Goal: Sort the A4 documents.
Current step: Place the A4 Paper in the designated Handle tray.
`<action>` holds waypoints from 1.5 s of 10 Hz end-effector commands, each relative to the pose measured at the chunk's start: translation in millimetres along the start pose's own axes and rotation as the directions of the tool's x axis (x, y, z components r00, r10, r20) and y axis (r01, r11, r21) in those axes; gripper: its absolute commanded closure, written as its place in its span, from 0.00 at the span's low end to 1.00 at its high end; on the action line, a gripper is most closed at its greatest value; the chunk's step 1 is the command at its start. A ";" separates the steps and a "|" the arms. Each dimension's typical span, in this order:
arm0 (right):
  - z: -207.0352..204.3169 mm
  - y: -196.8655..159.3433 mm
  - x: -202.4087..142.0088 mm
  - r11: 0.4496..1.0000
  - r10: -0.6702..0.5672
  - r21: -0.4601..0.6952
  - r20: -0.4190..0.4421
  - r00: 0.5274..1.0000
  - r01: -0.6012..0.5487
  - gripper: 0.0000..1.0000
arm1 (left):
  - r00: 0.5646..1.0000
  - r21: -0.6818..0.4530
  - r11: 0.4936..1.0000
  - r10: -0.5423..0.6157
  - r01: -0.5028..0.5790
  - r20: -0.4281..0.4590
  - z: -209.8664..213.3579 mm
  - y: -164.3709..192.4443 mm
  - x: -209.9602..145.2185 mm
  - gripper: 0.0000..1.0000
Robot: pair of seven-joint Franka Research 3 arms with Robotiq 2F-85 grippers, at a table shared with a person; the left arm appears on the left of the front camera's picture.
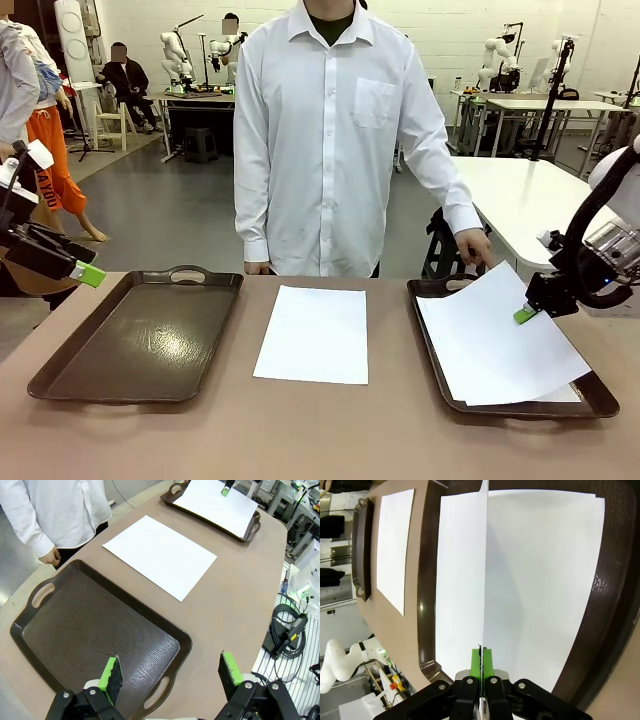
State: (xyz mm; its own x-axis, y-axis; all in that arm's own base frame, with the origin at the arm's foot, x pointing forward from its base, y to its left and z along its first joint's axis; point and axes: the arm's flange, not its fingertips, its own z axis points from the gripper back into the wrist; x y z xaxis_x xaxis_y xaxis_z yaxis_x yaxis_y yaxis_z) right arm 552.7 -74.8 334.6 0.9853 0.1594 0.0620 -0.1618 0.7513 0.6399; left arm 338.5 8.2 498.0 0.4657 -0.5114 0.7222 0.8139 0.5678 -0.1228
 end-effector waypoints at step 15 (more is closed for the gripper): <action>-13.3 -19.8 2.4 0.984 -0.120 -0.132 0.030 0.992 0.123 0.48 | 1.000 -0.009 1.000 -0.012 0.013 0.018 -1.0 2.3 -2.1 0.00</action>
State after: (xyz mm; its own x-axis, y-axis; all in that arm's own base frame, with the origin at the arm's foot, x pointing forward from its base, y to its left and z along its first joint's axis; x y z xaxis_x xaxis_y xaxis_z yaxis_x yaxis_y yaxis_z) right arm 560.6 -83.0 310.0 0.9973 0.0697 0.0243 -0.0706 0.8059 0.5878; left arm 338.5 8.2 498.0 0.4657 -0.5114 0.7222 0.8139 0.5678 -0.1228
